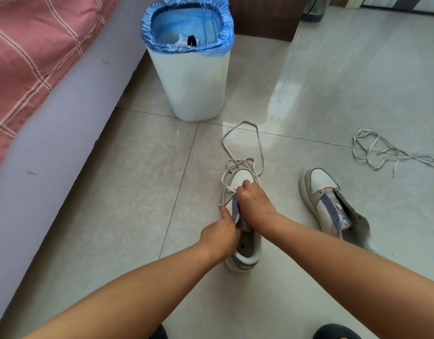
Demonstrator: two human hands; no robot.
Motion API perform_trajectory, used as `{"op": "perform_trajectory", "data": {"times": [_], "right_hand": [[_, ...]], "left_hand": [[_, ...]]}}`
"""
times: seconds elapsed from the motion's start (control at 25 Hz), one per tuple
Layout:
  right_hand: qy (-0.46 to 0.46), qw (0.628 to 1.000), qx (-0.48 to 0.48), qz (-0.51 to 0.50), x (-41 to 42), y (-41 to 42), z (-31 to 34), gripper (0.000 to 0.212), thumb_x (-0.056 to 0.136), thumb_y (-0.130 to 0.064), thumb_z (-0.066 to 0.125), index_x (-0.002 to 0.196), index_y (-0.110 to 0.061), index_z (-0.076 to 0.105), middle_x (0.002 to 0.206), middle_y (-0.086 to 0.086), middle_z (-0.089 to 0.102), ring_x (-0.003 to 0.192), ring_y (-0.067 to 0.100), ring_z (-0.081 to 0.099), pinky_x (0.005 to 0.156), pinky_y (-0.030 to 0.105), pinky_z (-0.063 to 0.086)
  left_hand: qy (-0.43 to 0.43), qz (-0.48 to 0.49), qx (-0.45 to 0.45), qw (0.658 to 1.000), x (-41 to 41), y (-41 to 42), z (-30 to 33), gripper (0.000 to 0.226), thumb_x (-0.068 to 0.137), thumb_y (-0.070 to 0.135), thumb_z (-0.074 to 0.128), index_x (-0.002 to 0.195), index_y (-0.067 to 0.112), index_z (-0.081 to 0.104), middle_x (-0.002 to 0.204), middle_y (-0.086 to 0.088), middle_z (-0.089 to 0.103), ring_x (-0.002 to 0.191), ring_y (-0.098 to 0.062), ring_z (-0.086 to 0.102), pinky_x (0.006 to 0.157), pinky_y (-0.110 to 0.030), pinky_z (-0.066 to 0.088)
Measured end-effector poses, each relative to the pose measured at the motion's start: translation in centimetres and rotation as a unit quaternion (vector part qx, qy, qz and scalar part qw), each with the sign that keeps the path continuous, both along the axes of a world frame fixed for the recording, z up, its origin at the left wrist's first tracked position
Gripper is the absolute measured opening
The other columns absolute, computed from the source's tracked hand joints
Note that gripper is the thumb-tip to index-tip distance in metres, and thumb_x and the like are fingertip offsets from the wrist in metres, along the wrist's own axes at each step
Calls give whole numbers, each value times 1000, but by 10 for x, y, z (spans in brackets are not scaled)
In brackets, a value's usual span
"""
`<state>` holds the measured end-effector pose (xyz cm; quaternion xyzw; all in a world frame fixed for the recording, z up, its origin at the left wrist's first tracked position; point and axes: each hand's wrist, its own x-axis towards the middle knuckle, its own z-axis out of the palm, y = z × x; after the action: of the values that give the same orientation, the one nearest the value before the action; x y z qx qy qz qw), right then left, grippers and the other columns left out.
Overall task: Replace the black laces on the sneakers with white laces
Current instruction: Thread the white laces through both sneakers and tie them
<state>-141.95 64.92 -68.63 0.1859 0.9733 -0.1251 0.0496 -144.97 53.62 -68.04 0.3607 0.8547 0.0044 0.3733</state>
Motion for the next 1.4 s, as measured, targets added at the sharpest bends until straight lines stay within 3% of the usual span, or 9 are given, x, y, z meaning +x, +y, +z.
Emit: {"op": "perform_trajectory", "data": {"times": [0.16, 0.24, 0.4, 0.52, 0.64, 0.76, 0.84, 1.2, 1.4], "right_hand": [[57, 985, 73, 143, 10, -2, 7, 24, 36, 3, 75, 54, -2, 59, 53, 13, 52, 41, 26, 50, 38, 22, 37], [71, 974, 49, 209, 19, 5, 8, 19, 43, 8, 66, 55, -4, 58, 57, 13, 52, 44, 26, 51, 41, 23, 39], [29, 983, -174, 44, 24, 24, 18, 4, 79, 2, 62, 76, 5, 64, 79, 20, 61, 71, 33, 58, 66, 36, 48], [41, 959, -269, -72, 20, 29, 24, 9, 86, -9, 61, 84, -4, 69, 75, 3, 62, 69, 15, 56, 64, 19, 41], [104, 877, -420, -207, 12, 27, 24, 8, 82, -6, 69, 89, -10, 67, 77, -1, 65, 70, 6, 59, 70, 16, 48], [167, 740, -566, -323, 8, 24, 25, 21, 78, 4, 70, 93, -6, 61, 80, 8, 66, 72, 14, 65, 74, 24, 55], [186, 694, -593, -365, 5, 23, 28, 14, 78, 6, 69, 84, -4, 63, 77, 10, 66, 68, 16, 65, 69, 22, 57], [183, 640, -621, -412, 0, 16, 26, 7, 81, 2, 68, 83, -5, 67, 64, 3, 65, 57, 11, 60, 61, 18, 52], [187, 665, -603, -399, 0, 12, 25, 11, 84, -1, 66, 77, -10, 67, 62, 1, 63, 53, 6, 57, 54, 14, 48]], "left_hand": [[-6, 105, -11, 994, -5, 11, -3, 63, 98, 19, 39, 145, -8, 6, 121, -16, 61, 106, -31, 62, 79, -36, 47], [-12, 103, -15, 994, -12, 10, 1, 69, 98, 27, 40, 145, -6, 3, 123, -15, 59, 109, -31, 60, 82, -35, 47], [9, 21, 125, 992, -32, 6, 23, 65, 96, 42, 42, 148, 13, 14, 126, -9, 55, 110, -29, 57, 78, -34, 43], [-11, -14, 241, 970, -48, 13, 26, 34, 95, 24, 53, 128, 16, 52, 117, -4, 54, 101, -21, 57, 80, -30, 43], [-101, 153, 285, 941, -54, 22, 13, 12, 90, 11, 60, 98, 6, 68, 94, -9, 63, 85, -20, 60, 74, -30, 50], [-252, 369, 300, 843, -49, 32, 14, 9, 90, 6, 60, 86, 10, 66, 76, -4, 64, 67, -14, 59, 57, -22, 51], [-279, 418, 301, 811, -47, 36, 14, 12, 92, 3, 56, 87, 11, 65, 75, -3, 63, 62, -10, 56, 52, -16, 49], [-289, 475, 306, 773, -40, 42, 18, 16, 91, 2, 56, 102, 4, 68, 72, -2, 64, 58, -8, 54, 51, -16, 46], [-292, 465, 307, 777, -40, 41, 15, 17, 89, 4, 61, 103, 4, 70, 78, -6, 68, 74, -18, 60, 65, -25, 52]]}}
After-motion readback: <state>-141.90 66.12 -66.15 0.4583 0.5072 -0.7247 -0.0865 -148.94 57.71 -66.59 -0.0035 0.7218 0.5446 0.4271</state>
